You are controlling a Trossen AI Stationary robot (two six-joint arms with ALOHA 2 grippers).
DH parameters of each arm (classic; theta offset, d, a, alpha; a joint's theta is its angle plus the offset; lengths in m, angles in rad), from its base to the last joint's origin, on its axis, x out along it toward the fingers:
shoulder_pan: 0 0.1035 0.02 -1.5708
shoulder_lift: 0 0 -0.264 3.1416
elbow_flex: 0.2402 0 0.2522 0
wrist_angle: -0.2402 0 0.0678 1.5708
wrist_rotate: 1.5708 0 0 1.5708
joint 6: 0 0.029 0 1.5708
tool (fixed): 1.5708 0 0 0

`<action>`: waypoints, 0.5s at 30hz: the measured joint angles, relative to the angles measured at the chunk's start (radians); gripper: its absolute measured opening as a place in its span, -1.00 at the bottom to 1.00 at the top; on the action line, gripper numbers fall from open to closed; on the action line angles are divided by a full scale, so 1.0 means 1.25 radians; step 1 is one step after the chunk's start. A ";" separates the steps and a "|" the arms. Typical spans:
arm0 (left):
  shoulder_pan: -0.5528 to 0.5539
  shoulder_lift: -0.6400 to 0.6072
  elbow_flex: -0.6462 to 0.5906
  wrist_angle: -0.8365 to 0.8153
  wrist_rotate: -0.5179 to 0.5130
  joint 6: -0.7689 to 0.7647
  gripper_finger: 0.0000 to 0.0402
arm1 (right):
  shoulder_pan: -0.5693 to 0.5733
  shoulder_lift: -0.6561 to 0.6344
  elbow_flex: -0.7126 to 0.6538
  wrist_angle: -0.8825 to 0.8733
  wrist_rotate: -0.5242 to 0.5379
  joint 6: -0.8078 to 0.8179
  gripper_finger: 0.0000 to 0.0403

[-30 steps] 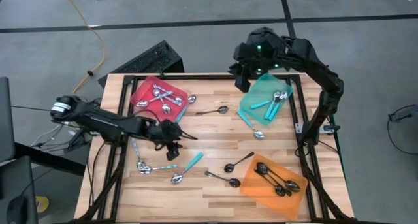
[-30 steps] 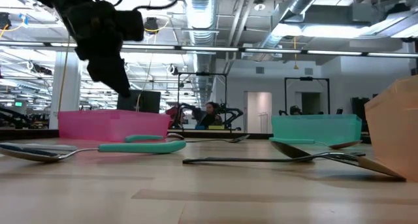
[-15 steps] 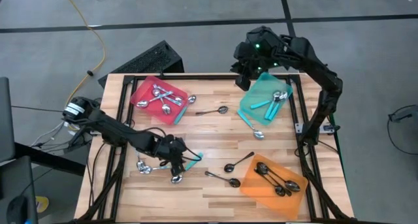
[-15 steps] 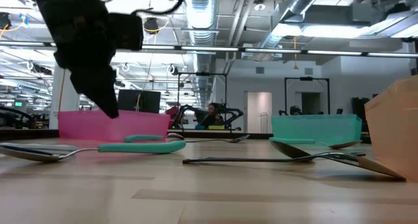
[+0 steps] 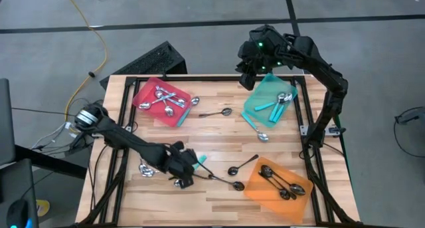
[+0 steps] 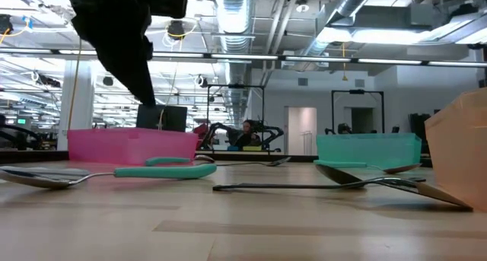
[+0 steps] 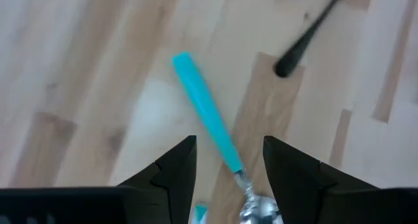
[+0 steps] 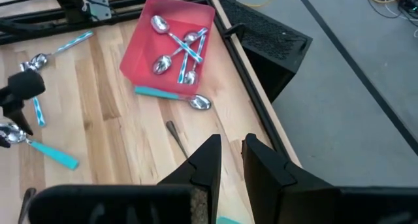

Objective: Sort silverware by color (type)
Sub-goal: Put the blue spoon into the blue bin

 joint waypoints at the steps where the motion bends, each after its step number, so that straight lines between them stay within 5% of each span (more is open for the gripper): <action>1: -0.003 0.022 0.014 0.000 0.002 0.003 -0.20 | 0.000 0.000 0.000 0.000 0.000 0.000 -0.57; 15: -0.010 0.192 0.082 -0.070 0.027 -0.063 -0.20 | 0.007 0.000 0.000 0.002 -0.001 -0.006 -0.57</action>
